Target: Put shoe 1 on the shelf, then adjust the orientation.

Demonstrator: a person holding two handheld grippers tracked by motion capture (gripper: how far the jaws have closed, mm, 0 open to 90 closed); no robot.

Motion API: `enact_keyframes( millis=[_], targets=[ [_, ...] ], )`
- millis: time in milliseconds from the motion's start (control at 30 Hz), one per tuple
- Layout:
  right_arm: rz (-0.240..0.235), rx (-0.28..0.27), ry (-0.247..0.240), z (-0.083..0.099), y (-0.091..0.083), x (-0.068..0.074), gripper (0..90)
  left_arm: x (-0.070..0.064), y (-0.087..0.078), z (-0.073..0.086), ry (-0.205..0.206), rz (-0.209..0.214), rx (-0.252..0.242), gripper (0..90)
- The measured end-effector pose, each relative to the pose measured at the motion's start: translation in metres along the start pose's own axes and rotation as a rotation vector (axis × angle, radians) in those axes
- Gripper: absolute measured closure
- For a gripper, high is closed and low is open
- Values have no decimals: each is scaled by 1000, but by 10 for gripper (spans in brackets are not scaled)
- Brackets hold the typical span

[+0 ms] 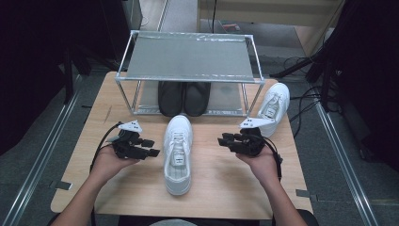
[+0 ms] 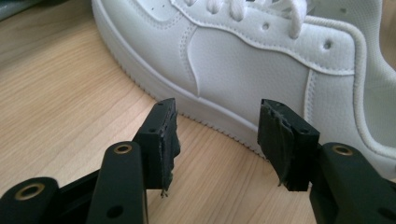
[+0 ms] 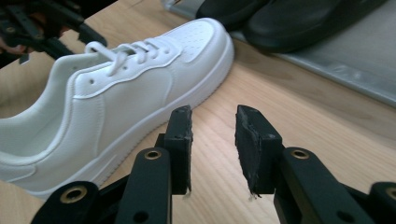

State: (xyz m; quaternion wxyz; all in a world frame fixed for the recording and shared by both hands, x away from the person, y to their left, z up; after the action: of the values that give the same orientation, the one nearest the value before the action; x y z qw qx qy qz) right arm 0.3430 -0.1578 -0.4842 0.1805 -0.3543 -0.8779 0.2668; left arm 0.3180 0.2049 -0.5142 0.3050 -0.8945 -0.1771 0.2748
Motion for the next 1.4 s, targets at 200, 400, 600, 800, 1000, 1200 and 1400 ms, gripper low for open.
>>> enact_keyframes(
  millis=[200, 400, 600, 800, 1000, 1200, 1400],
  targets=[
    [33, 3, 22, -3, -5, -21, 668, -1, -4, 7, -15, -19, 0, 451],
    [79, 18, 24, -6, -8, -40, 669, -2, -6, 12, -21, -31, 9, 444],
    [109, 13, 50, -10, -12, -58, 669, -3, -5, 13, -18, -24, 12, 443],
    [137, 8, 70, -12, -16, -74, 668, -3, -3, 13, -13, -17, 28, 443],
    [163, 7, 77, -16, -21, -87, 667, -4, 0, 14, -8, -16, 41, 443],
    [200, 5, 104, -17, -28, -103, 667, -4, 0, 14, -8, -19, 47, 443],
    [253, 16, 97, -19, -37, -119, 663, -4, 0, 15, -9, -17, 46, 441]
  ],
)
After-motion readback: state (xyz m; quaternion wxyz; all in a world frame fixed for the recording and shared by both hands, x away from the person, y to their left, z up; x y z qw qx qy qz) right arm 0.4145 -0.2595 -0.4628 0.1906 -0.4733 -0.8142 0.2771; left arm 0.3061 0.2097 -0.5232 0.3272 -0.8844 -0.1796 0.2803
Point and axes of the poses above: each handheld gripper's, and its own axes: y roughly forward along the jaws, z roughly out of its underside, x roughly to its left, the point moved 3 cm from there along y, roughly forward along the jaws, and after that the axes turned 10 degrees about z, right-handed, at the moved point
